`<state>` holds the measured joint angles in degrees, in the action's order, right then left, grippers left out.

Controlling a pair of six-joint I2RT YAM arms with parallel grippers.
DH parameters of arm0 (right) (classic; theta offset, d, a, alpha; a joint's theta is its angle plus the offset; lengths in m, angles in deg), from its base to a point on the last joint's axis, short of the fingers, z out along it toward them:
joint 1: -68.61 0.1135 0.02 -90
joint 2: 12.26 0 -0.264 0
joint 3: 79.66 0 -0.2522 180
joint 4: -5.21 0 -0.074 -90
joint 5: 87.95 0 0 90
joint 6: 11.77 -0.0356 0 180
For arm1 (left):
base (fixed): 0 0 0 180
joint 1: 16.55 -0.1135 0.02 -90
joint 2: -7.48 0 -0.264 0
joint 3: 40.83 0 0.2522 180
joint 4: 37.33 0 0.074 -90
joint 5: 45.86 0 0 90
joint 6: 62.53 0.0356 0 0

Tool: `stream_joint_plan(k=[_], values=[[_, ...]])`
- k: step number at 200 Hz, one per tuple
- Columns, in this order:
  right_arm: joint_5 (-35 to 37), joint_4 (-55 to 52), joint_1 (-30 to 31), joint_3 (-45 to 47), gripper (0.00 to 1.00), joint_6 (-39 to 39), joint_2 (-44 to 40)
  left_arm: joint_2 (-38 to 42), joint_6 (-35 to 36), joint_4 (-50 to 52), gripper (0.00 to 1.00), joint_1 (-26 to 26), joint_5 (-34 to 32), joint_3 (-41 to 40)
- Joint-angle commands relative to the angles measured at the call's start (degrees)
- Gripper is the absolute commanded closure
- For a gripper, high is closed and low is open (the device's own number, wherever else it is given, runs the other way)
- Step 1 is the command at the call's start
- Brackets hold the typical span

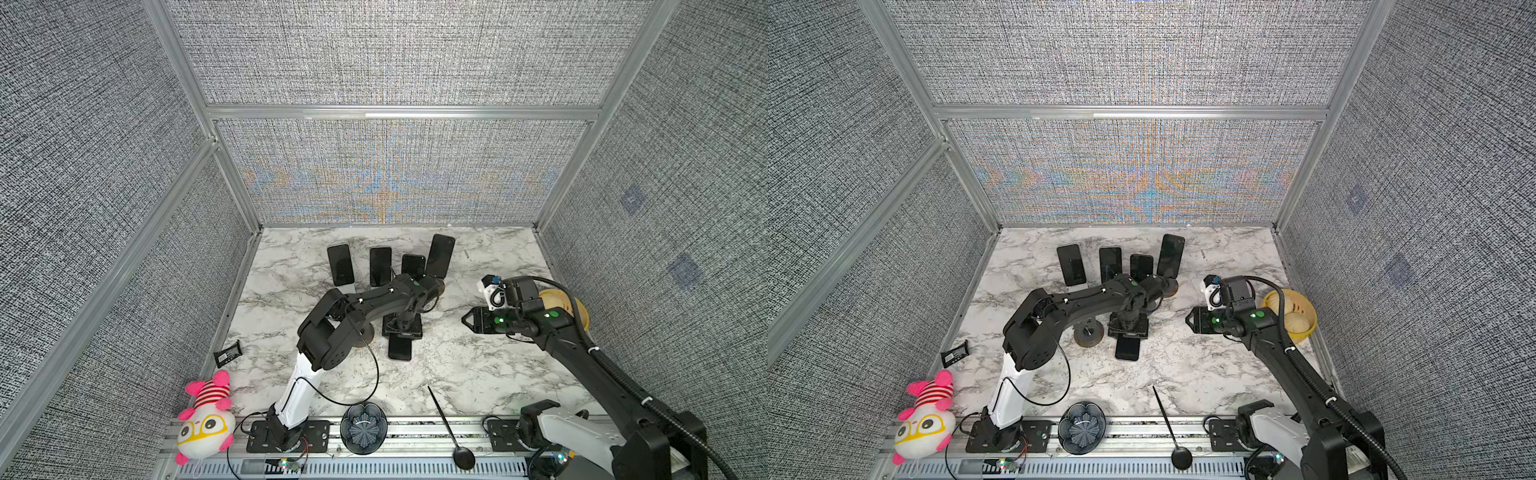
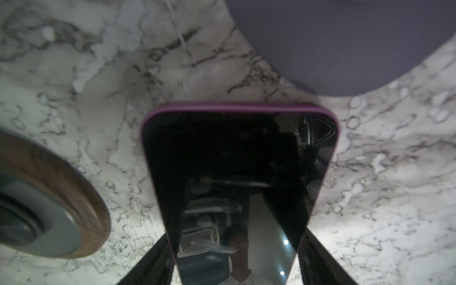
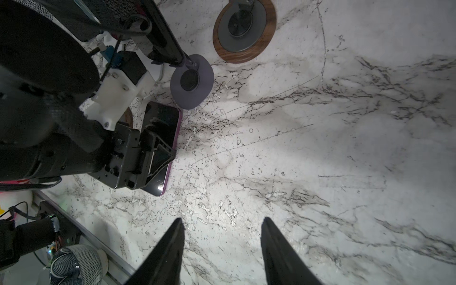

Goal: Remove the phone from the phone stand
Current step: Place the phone at the center of the table.

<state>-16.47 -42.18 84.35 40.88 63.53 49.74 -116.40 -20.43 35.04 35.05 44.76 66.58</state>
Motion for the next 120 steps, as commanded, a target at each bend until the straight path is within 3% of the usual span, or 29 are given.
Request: stream_joint_plan(k=[1,14,33,54,84,120], values=[[0.92,0.50,0.01,0.06,0.48,-0.29,-0.06,-1.01,0.70,1.24,0.83,-0.08,-0.31,0.11],[1.10,0.50,0.03,0.16,0.48,-0.30,-0.06,-0.97,0.71,1.25,0.76,-0.07,-0.51,-0.08],[1.30,0.56,0.00,0.16,0.48,-0.21,-0.03,-0.43,0.79,0.98,0.53,-0.09,-0.62,-0.74],[1.30,0.65,0.07,0.22,0.48,-0.19,0.12,0.21,0.97,0.80,0.39,-0.09,-0.89,-1.01],[1.30,0.78,0.03,0.43,0.46,-0.45,0.14,0.89,1.47,0.54,0.28,-0.09,-0.62,-1.12],[1.56,0.71,0.00,0.70,0.45,-0.67,-0.02,1.69,1.67,0.37,0.25,-0.09,-0.72,-1.19]])
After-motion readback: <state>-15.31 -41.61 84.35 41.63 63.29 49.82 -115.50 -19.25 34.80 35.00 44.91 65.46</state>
